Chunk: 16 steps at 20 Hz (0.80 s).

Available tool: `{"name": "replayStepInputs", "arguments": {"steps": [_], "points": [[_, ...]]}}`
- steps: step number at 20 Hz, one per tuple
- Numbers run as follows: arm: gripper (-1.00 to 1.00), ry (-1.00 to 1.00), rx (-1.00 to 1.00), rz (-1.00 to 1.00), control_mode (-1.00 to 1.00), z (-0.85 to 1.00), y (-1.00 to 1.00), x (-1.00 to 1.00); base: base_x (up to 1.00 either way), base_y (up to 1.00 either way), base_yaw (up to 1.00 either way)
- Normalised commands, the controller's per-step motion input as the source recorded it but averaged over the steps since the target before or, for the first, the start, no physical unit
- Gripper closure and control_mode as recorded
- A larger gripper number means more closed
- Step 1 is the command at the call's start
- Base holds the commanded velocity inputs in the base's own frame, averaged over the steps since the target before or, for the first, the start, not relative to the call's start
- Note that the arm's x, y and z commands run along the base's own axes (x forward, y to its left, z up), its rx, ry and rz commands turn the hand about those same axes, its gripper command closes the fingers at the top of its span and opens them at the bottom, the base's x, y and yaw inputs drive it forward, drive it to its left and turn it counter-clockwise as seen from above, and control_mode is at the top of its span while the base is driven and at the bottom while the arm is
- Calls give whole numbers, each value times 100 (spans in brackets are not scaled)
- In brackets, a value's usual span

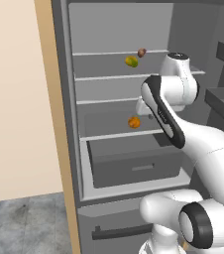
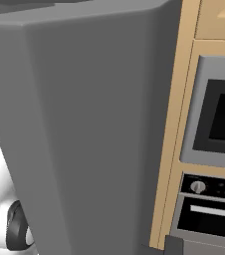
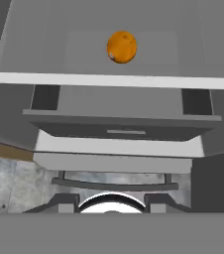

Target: Pick up the orange and mango from the fridge and place one fruit on each plate on the dining counter.

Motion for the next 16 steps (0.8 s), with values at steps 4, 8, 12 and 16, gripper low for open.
{"name": "replayStepInputs", "arguments": {"steps": [4,8,12,16], "points": [[-100,-14,-8,-4,-100,3,8,3,0,0,0],[-100,-26,-2,-15,-100,53,13,40,0,0,0],[-100,-15,8,-17,-100,90,3,65,0,0,0],[-100,-6,13,-8,-100,88,0,42,0,0,0]]}}
